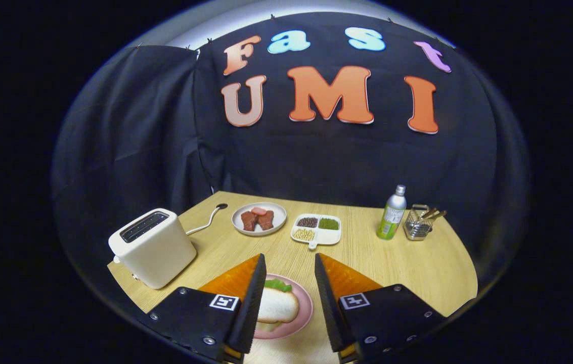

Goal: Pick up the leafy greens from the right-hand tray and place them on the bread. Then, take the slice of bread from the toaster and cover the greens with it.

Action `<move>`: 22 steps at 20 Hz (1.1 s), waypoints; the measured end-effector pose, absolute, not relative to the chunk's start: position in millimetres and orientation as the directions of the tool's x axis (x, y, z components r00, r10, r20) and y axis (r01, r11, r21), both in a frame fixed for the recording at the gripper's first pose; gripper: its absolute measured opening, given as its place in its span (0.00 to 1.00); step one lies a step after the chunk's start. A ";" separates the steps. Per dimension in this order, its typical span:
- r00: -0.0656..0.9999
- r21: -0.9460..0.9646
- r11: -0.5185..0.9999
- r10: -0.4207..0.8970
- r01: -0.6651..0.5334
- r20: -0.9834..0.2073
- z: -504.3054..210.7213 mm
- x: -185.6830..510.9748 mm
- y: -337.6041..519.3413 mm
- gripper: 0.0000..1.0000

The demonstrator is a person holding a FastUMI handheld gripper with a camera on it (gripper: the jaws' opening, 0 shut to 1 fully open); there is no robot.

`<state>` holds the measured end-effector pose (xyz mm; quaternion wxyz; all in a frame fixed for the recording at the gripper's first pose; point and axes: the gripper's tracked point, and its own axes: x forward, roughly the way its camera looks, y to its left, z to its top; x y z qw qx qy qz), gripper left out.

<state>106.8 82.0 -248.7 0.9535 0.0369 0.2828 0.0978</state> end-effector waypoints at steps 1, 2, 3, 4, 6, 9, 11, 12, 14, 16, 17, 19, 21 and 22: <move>0.841 0.124 0.980 0.200 -0.159 -0.504 -237.9 101.8 78.8 0.62; 0.859 0.122 0.981 0.191 -0.151 -0.475 -228.1 96.7 73.7 0.67; 0.878 0.111 0.983 0.180 -0.145 -0.444 -218.1 93.1 68.0 0.69; 0.894 0.089 0.986 0.166 -0.141 -0.416 -207.2 87.6 61.6 0.73; 0.920 0.050 0.989 0.148 -0.139 -0.362 -187.2 76.7 53.2 0.78; 0.954 0.028 0.992 0.127 -0.124 -0.270 -154.3 56.1 47.4 0.84; 0.974 0.018 0.995 0.101 -0.100 -0.205 -135.0 45.1 40.3 0.89; 0.979 0.010 0.995 0.094 -0.094 -0.183 -128.1 39.5 37.4 0.92; 0.981 0.019 0.997 0.078 -0.076 -0.178 -124.3 26.7 31.2 0.94; 0.987 0.023 0.998 0.058 -0.055 -0.153 -115.9 21.1 23.9 0.95; 0.989 0.016 0.999 0.039 -0.037 -0.143 -114.3 19.4 17.5 0.95; 0.993 -0.002 1.000 -0.001 0.001 -0.118 -103.1 13.1 6.8 0.96; 0.996 0.003 1.000 -0.018 0.019 -0.088 -92.6 8.0 3.8 0.97; 0.997 0.014 1.000 -0.012 0.013 -0.071 -90.5 5.3 8.0 0.97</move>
